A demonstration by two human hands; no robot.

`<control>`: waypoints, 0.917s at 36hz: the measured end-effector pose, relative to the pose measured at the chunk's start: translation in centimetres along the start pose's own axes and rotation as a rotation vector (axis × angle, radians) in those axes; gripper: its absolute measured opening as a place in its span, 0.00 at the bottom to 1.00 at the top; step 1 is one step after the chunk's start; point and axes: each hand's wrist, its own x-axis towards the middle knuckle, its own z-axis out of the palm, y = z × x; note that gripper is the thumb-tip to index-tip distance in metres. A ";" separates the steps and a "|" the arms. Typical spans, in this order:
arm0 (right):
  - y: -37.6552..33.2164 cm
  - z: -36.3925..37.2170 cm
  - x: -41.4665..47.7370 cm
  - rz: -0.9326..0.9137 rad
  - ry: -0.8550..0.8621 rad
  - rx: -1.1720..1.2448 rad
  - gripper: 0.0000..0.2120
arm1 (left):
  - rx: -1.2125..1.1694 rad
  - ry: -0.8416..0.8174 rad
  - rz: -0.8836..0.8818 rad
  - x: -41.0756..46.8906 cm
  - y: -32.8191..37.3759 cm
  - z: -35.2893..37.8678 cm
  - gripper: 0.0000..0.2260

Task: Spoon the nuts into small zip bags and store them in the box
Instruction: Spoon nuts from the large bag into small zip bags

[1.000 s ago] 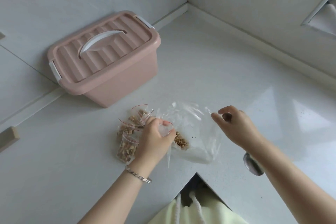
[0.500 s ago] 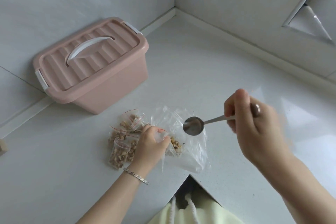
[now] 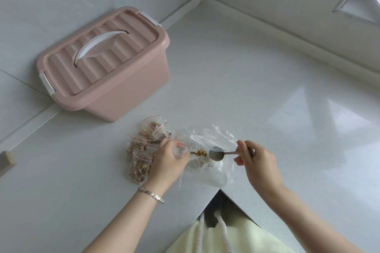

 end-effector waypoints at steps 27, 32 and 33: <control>5.1 2.4 1.4 0.530 -0.148 0.619 0.16 | -0.182 -0.155 -0.148 2.1 -0.1 3.0 0.11; 5.4 1.2 1.3 0.569 -0.147 0.635 0.17 | -0.035 -0.080 -0.071 1.8 -0.9 2.7 0.17; 5.4 0.9 1.3 0.561 -0.146 0.624 0.17 | -0.016 -0.072 -0.052 1.7 -0.9 2.7 0.17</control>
